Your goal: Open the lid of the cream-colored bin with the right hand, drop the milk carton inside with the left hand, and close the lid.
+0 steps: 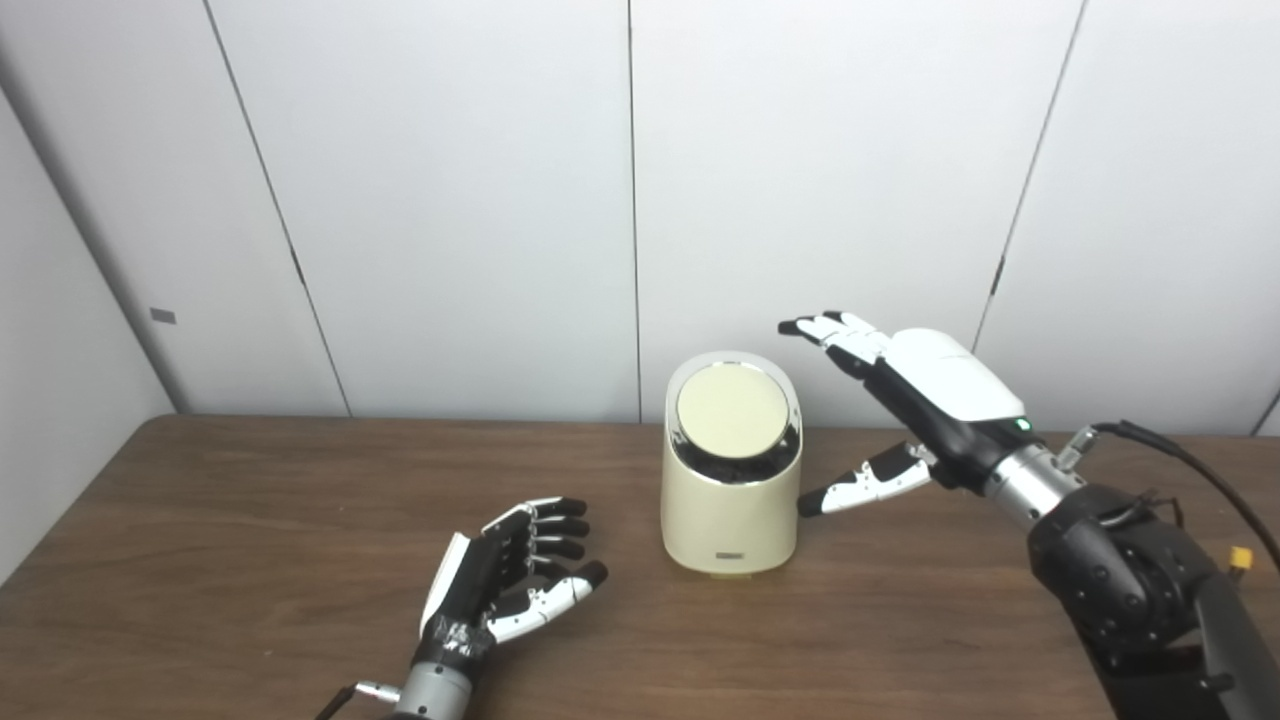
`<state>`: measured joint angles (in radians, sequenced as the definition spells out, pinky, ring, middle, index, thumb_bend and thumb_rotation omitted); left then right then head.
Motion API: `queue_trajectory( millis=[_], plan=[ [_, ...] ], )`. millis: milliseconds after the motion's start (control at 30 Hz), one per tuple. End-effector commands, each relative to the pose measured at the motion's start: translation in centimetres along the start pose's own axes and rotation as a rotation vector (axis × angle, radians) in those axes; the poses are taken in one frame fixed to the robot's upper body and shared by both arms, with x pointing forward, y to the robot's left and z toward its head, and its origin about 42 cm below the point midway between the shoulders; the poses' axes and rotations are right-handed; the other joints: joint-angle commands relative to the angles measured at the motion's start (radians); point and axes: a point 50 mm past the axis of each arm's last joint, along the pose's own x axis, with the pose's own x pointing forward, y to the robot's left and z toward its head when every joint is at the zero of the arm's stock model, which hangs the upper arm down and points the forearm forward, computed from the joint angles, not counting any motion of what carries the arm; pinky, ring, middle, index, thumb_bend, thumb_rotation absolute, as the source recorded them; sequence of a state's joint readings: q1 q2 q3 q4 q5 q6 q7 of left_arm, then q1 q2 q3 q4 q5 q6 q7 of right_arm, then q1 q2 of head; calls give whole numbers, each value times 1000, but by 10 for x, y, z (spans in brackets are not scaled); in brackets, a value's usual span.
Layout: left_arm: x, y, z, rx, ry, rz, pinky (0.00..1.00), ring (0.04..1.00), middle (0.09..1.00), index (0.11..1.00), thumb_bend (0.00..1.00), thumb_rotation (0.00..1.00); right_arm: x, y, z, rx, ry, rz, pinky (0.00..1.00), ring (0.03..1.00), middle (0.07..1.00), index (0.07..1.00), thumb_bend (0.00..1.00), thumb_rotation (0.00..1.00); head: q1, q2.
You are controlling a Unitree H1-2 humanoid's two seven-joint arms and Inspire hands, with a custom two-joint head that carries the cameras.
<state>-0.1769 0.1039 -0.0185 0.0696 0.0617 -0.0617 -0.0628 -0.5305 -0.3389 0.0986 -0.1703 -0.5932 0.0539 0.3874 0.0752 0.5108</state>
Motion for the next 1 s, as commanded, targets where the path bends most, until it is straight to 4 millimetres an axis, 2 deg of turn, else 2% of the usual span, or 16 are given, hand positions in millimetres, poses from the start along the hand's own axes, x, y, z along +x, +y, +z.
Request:
queue_trajectory(
  millis=[0,133,267,367,533,700,867,967],
  plan=[
    [10,3,20,-5,-94,-7,551,644,691,750,660,203,1,-16,3,122,-16,-104,812,917,935,919,813,351,1,-1],
    [10,3,16,-9,-106,-39,559,643,696,758,668,229,-12,-5,-12,354,35,-169,851,935,945,927,827,331,-6,-2],
    [10,3,15,-14,-123,-47,554,641,694,765,698,256,-29,14,-28,461,87,-190,827,946,972,939,849,379,-12,-4],
    [11,3,16,-20,-125,-40,558,650,699,767,710,259,-41,30,-28,506,125,-187,789,914,937,927,837,419,-16,-5],
    [12,4,19,-40,-143,-26,584,670,716,771,728,273,-50,48,-31,585,131,-217,770,899,919,912,807,364,-20,-9],
    [14,7,25,-45,-156,-37,610,700,749,797,756,306,-59,59,-38,633,132,-250,755,883,915,914,824,362,-35,-6],
    [14,12,33,-71,-182,-50,623,738,795,835,714,278,-71,70,-47,688,120,-260,797,896,924,928,858,404,-41,-5],
    [14,16,41,-71,-199,-60,590,733,805,846,717,283,-82,77,-50,736,133,-254,820,909,938,946,875,416,-43,-1]
  ],
)
